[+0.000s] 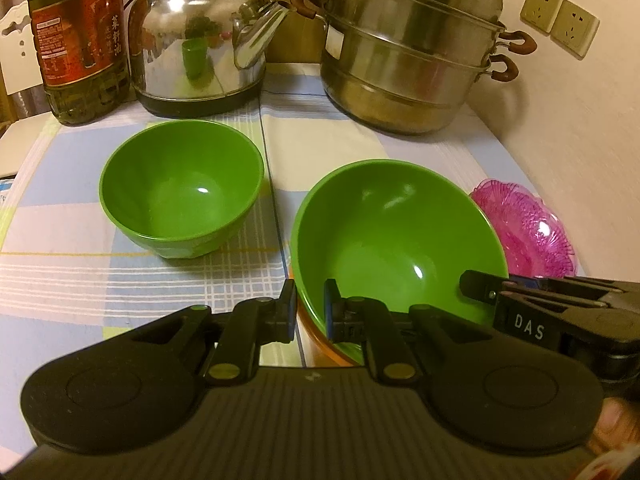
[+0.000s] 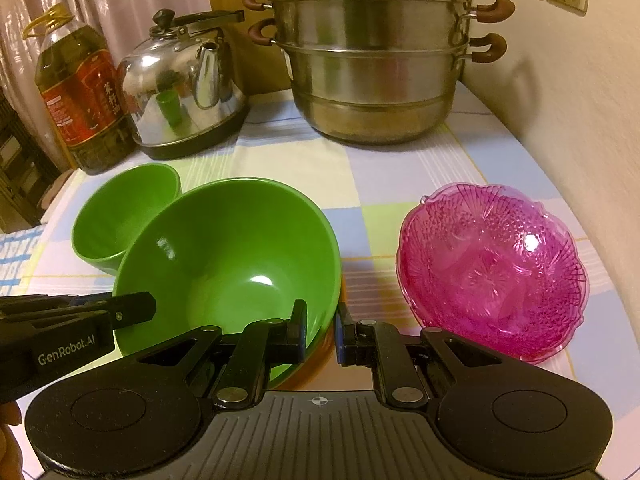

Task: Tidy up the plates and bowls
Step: 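Lift the green bowl with both grippers and lower it into the orange bowl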

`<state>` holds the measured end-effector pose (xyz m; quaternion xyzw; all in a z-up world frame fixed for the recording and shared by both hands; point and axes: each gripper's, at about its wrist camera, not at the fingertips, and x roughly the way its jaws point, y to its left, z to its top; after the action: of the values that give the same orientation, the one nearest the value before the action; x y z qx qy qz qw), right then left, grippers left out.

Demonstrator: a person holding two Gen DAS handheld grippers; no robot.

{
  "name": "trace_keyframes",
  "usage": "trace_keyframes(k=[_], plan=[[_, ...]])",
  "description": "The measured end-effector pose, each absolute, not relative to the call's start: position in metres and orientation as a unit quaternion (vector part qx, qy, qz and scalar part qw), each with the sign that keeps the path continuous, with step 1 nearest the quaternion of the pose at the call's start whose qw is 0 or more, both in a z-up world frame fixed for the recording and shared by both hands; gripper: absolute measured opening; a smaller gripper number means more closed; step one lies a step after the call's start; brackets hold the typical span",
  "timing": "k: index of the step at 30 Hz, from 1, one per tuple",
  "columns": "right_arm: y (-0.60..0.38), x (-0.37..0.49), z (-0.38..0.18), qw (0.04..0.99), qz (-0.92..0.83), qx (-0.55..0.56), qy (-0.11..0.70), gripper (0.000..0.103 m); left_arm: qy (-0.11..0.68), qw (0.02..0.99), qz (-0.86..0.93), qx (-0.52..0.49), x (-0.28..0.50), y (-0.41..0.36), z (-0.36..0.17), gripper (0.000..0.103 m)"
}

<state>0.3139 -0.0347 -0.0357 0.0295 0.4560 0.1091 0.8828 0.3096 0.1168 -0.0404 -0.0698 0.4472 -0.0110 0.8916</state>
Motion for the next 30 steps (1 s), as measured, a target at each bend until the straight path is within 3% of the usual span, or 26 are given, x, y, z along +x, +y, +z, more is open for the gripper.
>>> trace_keyframes(k=[12,30], plan=[[-0.027,0.308,-0.036,0.902,0.108,-0.036,0.415,0.016,0.435,0.896,0.007,-0.083,0.309,0.121,-0.044,0.013],[-0.061,0.289,-0.017,0.901,0.105,0.055,0.417,0.018,0.415,0.904,0.007,-0.106,0.284,0.131,-0.023,0.013]])
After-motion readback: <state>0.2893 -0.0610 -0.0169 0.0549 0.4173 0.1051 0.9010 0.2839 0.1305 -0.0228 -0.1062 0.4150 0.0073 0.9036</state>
